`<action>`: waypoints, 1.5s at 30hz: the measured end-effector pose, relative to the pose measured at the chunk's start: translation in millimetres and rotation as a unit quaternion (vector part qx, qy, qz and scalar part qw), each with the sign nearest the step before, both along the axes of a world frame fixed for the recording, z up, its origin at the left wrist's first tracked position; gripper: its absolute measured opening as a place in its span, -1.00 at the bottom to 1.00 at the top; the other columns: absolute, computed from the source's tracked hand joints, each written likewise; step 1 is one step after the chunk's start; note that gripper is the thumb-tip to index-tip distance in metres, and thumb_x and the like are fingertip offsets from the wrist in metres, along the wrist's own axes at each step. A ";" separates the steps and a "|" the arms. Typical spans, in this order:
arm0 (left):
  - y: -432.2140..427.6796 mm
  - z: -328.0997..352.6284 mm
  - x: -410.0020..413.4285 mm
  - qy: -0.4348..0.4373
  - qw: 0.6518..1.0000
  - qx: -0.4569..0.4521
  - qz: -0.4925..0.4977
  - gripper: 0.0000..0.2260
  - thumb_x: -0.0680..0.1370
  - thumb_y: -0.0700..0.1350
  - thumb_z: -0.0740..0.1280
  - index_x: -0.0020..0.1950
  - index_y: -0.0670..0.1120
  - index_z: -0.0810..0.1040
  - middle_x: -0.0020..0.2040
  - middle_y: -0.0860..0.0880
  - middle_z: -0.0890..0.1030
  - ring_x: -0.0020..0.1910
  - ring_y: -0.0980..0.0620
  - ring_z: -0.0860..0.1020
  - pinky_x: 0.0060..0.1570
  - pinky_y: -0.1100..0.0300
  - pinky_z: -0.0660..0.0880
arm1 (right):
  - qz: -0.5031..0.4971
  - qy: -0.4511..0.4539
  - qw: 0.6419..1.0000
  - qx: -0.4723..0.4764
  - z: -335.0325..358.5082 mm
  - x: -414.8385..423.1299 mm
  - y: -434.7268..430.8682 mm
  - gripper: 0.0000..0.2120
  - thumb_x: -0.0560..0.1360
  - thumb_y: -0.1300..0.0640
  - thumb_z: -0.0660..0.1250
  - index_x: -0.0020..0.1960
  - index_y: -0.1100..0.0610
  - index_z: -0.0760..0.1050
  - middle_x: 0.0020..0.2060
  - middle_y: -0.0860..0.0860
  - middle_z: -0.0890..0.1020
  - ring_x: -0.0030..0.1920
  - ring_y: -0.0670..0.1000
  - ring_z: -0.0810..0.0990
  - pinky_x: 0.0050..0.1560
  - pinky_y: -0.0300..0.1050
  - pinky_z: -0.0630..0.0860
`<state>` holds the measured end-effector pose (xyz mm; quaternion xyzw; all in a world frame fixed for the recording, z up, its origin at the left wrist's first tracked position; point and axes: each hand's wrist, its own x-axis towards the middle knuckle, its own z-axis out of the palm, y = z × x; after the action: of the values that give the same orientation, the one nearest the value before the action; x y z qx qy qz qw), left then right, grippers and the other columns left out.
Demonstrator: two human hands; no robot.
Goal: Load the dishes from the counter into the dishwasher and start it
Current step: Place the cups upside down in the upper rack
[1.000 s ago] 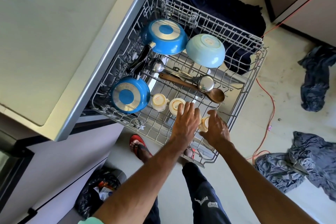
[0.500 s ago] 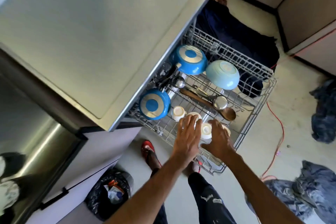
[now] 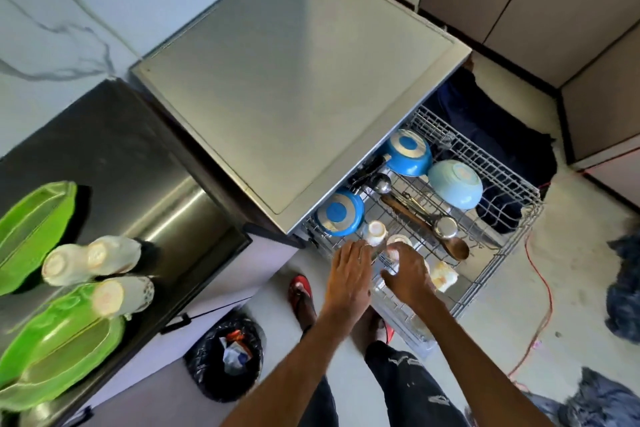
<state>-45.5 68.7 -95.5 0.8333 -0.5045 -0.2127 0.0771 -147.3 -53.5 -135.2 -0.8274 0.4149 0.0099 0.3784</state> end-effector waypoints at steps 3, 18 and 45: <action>0.5 -3.2 -2.5 0.008 1.000 -0.012 -0.009 -0.42 0.40 -0.27 0.42 0.42 -0.21 0.40 0.33 -0.16 0.50 0.34 -0.14 0.45 0.39 -0.06 0.38 | -0.068 0.007 0.997 -0.023 -9.0 -12.0 -5.4 -0.67 0.33 0.34 0.55 0.07 0.28 0.59 -0.02 0.20 0.69 0.01 0.21 0.66 0.10 -0.03 0.52; -64.5 -122.0 -63.3 0.065 0.992 -0.016 -0.104 -0.37 0.29 -0.16 0.58 0.32 -0.21 0.49 0.27 -0.19 0.58 0.34 -0.17 0.50 0.35 -0.10 0.45 | -0.166 0.238 0.953 0.082 -191.2 -122.4 -116.0 -0.17 0.14 -0.57 0.35 -0.07 0.19 0.50 -0.18 0.20 0.65 -0.12 0.15 0.67 -0.12 -0.04 0.55; -83.0 -146.4 -70.8 0.115 0.989 0.002 -0.093 -0.58 0.42 -0.23 0.40 0.27 -0.17 0.49 0.26 -0.12 0.55 0.27 -0.07 0.49 0.21 0.05 0.52 | -0.183 0.186 0.962 0.084 -126.8 -105.2 -101.2 -0.28 0.29 0.04 0.64 0.34 0.16 0.39 0.12 0.20 0.62 0.18 0.24 0.59 0.21 0.13 0.56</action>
<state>-116.3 -14.3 -241.9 0.7531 -0.5670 -0.3140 0.1125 -252.5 -154.7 -262.0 -0.6863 0.6196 0.1291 0.3584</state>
